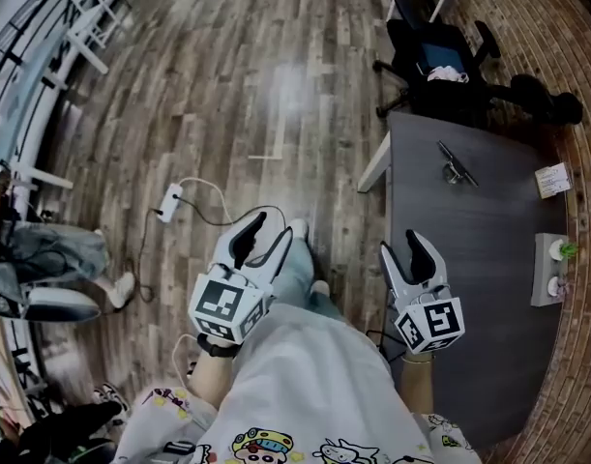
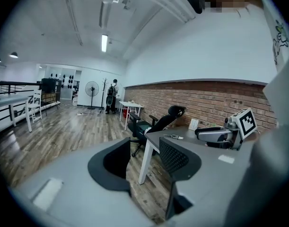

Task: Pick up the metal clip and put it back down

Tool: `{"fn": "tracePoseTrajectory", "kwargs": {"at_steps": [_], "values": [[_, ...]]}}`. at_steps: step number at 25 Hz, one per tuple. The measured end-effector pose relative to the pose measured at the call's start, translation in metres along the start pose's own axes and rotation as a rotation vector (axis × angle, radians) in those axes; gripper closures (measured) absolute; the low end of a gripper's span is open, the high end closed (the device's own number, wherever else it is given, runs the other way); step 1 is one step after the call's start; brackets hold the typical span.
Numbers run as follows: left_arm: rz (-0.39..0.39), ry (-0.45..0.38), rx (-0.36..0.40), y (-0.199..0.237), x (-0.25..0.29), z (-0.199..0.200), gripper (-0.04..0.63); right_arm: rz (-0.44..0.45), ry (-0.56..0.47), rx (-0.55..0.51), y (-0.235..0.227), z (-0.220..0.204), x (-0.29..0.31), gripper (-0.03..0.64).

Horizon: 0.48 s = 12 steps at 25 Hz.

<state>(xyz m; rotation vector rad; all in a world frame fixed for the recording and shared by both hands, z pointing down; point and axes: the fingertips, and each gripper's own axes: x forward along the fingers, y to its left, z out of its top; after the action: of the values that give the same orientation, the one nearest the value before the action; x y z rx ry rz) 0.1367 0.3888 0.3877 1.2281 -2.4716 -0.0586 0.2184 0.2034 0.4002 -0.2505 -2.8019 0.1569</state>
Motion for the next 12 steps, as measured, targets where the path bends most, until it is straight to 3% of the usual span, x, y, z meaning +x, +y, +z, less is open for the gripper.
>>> {"fn": "tracePoseTrajectory", "kwargs": {"at_steps": [12], "values": [[-0.041,-0.028,0.033,0.106,0.104,0.059,0.399,-0.048,-0.011,0.004,-0.045,0.047,0.133,0.380]]}}
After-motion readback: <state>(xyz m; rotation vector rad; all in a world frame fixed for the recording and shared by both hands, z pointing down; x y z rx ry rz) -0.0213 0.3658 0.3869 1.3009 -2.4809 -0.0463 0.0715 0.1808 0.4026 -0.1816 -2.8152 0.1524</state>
